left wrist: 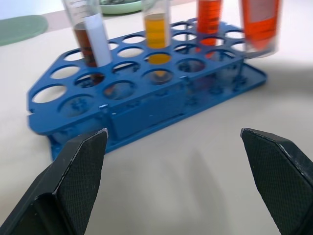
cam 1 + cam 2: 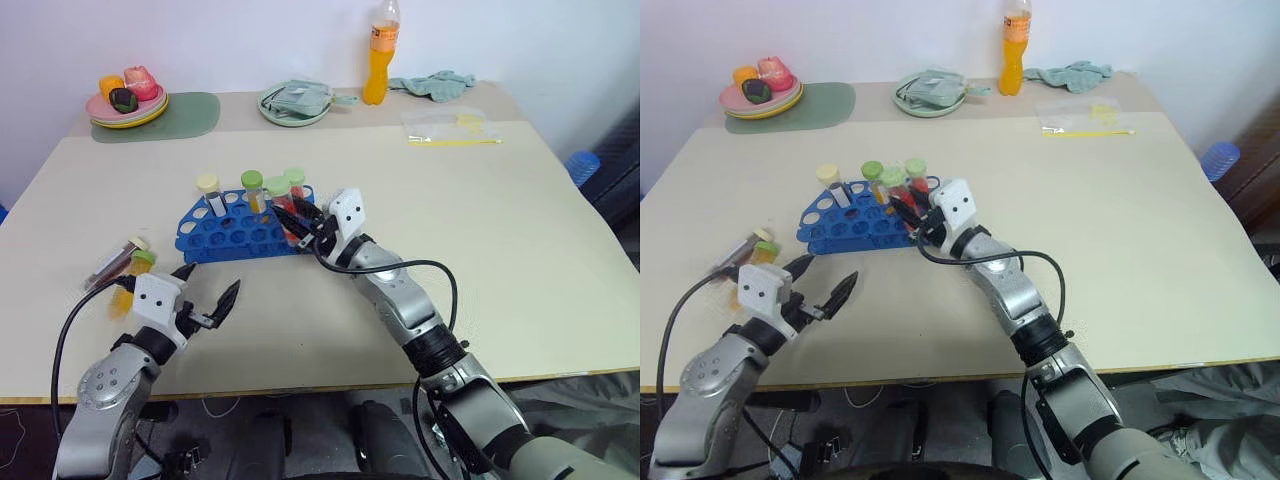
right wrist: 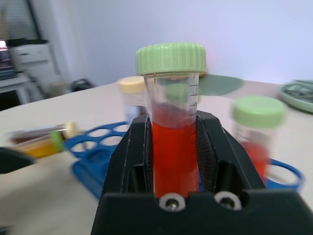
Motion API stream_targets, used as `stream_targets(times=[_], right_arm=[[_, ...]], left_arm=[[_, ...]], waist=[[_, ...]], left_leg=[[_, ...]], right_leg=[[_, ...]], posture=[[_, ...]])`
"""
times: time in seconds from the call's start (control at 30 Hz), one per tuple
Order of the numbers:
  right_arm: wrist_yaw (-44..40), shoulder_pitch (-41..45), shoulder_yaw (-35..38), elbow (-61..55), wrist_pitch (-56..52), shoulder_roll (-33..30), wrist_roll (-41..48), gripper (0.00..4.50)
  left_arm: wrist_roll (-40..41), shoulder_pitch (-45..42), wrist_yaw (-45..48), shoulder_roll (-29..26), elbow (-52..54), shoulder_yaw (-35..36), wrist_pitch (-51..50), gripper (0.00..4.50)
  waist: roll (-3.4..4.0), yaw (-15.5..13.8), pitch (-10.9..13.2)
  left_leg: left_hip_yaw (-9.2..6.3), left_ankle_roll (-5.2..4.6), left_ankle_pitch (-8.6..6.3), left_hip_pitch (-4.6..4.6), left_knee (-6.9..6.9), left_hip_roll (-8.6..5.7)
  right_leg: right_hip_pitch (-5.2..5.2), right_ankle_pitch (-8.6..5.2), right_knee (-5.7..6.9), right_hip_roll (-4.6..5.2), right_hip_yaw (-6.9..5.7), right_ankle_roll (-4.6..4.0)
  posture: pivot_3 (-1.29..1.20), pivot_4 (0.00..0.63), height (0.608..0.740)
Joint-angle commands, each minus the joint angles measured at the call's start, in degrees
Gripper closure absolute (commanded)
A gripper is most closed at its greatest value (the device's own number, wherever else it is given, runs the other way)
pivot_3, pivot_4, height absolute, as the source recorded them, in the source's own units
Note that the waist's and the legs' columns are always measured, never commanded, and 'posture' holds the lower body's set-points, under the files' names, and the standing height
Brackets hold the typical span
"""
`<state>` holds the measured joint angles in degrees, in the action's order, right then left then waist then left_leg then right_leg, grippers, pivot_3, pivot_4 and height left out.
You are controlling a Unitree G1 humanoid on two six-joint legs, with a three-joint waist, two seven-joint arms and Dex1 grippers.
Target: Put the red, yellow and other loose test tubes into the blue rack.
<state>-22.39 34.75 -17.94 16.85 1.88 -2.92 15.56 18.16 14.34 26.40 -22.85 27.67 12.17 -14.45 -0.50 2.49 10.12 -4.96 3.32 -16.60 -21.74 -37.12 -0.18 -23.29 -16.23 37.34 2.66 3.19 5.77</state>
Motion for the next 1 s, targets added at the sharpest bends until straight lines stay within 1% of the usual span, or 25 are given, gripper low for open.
stream_targets(times=[0.03,0.3,0.43,0.57,0.7,0.77,0.8,0.83,0.9,0.93,0.97,1.0], right_arm=[[0.08,1.81,2.32,1.59,3.26,2.39,-1.98,3.77],[0.61,3.00,4.90,8.57,6.76,5.49,-6.12,3.77],[0.14,3.50,5.85,10.81,8.04,6.49,-6.78,3.77],[2.83,4.48,6.99,16.04,12.99,7.58,-9.27,3.77],[0.05,4.43,7.91,18.16,15.16,8.47,-7.79,3.77],[-2.25,3.96,8.30,17.38,15.80,8.88,-6.48,2.75],[-2.86,3.85,8.43,16.93,16.22,9.00,-6.33,2.39],[-3.23,3.72,8.47,16.01,16.62,9.04,-6.35,1.90],[-3.30,3.47,8.50,13.85,17.05,8.91,-6.83,0.77],[-3.39,3.29,8.36,12.63,17.09,8.64,-7.30,0.31],[-4.22,2.87,7.89,10.80,16.92,8.00,-7.65,0.04],[-4.93,2.39,7.53,8.92,16.55,7.40,-7.85,0.04]], left_arm=[[1.01,0.48,0.53,-0.27,3.04,-0.31,-0.01,0.00],[0.79,-0.05,0.53,-0.02,3.48,-2.00,-0.69,0.00],[0.71,-0.39,0.38,0.06,3.73,-2.51,-1.06,0.00],[0.66,-0.75,0.33,0.19,3.95,-2.72,-1.37,0.00],[0.64,-1.00,0.27,0.24,3.99,-2.59,-1.68,0.00],[0.67,-1.02,-0.01,0.27,4.11,-2.31,-2.04,0.00],[0.51,-1.02,-0.25,0.26,4.17,-2.15,-2.23,0.00],[0.46,-0.95,-0.55,0.22,4.32,-1.91,-2.67,0.00],[1.91,-0.78,-0.82,0.34,4.82,-0.89,-3.79,0.00],[3.09,-0.74,-1.16,0.51,5.14,-0.06,-4.67,0.00],[4.27,-0.73,-1.68,0.44,5.67,1.05,-5.97,0.00],[5.10,-0.74,-2.18,0.09,6.26,2.03,-7.36,0.00]], waist=[[0.00,0.08,0.00],[0.00,0.08,0.00],[0.01,0.09,0.00],[0.01,0.11,0.01],[0.01,0.14,0.01],[0.02,0.15,0.01],[0.02,0.16,0.01],[0.02,0.17,0.01],[0.03,0.20,0.02],[0.04,0.16,0.02],[0.04,0.15,0.02],[0.04,0.14,0.02]], left_leg=[[0.00,0.00,0.00,0.03,0.01,0.00],[0.02,0.00,0.00,0.15,0.02,0.00],[0.01,0.00,0.00,0.19,0.02,0.00],[0.02,0.01,0.00,0.20,0.02,-0.01],[0.02,0.03,0.02,0.26,0.01,0.00],[0.02,0.04,0.03,0.27,0.01,-0.01],[0.01,0.04,0.03,0.27,0.00,0.00],[0.01,0.04,0.03,0.27,0.00,0.00],[0.01,0.05,0.03,0.27,0.02,0.00],[0.01,0.05,0.03,0.26,0.03,0.00],[0.00,0.05,0.03,0.23,0.03,0.01],[0.00,0.05,0.03,0.23,0.03,0.01]], right_leg=[[0.00,0.00,0.02,-0.02,0.00,0.00],[0.07,0.00,0.11,-0.05,0.02,-0.01],[0.10,0.00,0.12,-0.05,0.02,-0.01],[0.11,0.00,0.13,-0.05,0.03,-0.01],[0.15,0.00,0.18,-0.05,0.03,-0.02],[0.16,0.01,0.19,-0.06,0.03,-0.03],[0.16,0.01,0.19,-0.06,0.03,-0.03],[0.16,0.01,0.20,-0.06,0.03,-0.03],[0.15,0.01,0.19,-0.07,0.03,-0.03],[0.13,0.01,0.19,-0.07,0.03,-0.03],[0.12,0.01,0.19,-0.06,0.03,-0.03],[0.12,0.01,0.19,-0.06,0.03,-0.03]], posture=[[0.00,0.150,0.740],[0.00,0.150,0.740],[0.00,0.150,0.740],[0.00,0.150,0.740],[0.00,0.150,0.740],[0.00,0.150,0.740],[0.00,0.150,0.740],[0.00,0.150,0.740],[0.00,0.150,0.740],[0.00,0.150,0.740],[0.00,0.150,0.740],[0.00,0.150,0.740]])
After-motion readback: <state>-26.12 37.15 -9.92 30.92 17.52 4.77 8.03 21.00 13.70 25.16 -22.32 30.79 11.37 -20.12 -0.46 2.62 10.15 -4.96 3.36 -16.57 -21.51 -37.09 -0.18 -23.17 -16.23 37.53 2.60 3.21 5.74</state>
